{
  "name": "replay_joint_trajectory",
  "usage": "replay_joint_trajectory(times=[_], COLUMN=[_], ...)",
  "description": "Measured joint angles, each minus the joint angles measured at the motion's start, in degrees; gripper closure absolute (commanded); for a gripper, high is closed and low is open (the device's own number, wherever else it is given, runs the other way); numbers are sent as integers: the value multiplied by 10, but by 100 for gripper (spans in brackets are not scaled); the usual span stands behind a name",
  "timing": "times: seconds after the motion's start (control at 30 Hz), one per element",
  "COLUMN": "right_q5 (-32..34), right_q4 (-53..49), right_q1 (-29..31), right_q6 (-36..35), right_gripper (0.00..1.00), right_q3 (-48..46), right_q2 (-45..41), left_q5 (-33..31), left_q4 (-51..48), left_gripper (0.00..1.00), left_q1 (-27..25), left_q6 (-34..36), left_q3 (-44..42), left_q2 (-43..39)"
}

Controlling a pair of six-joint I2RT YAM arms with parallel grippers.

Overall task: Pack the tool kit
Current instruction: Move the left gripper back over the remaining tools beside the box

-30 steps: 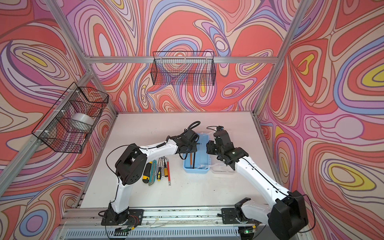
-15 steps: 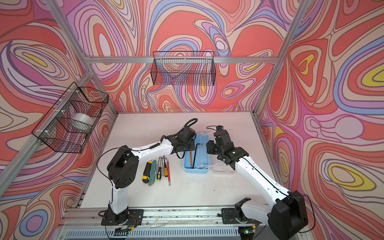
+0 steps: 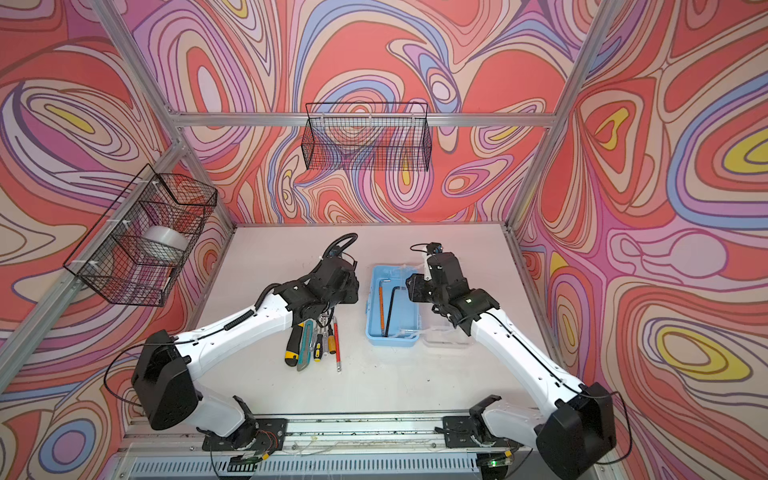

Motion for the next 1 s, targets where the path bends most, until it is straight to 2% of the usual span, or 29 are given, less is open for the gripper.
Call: replay_joint_trajectory(times=[0.17,0.4,0.6,0.77,1.0], right_q5=[3,-7,-13,-12,-11], right_q4=[4,27,31,35,38], right_q1=[41,42,42,42,42], right_q6=[4,21,31,35,36], right_gripper=[57,58,59,59,59], right_q3=[-1,-23,-31,-32,-39], right_q2=[2,37,49,49,50], left_q5=[0,5,33,57,68], left_q4=[-14,-16,19,44,57], left_gripper=[55,67,73,74,77], left_q1=[21,20,20,20,20], left_q6=[-46,-94,-109,-112,-116], left_q3=[-94,-149,-156,-156,-156], left_q2=[-37,-45,-10,38,61])
